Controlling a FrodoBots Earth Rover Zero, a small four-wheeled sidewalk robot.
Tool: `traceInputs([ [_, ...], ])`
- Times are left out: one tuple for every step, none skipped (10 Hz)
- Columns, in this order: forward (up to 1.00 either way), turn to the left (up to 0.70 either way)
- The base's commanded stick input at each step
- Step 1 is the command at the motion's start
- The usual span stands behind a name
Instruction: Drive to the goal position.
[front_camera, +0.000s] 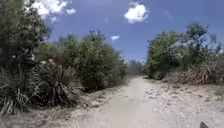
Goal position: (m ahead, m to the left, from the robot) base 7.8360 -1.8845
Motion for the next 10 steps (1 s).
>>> traceInputs([
  [0.45, -0.27],
  [0.45, -0.27],
  [0.45, -0.27],
  [0.45, -0.27],
  [0.45, -0.27],
  [0.45, -0.27],
  [0.45, -0.27],
  [0.45, -0.27],
  [0.45, -0.27],
  [0.45, -0.27],
])
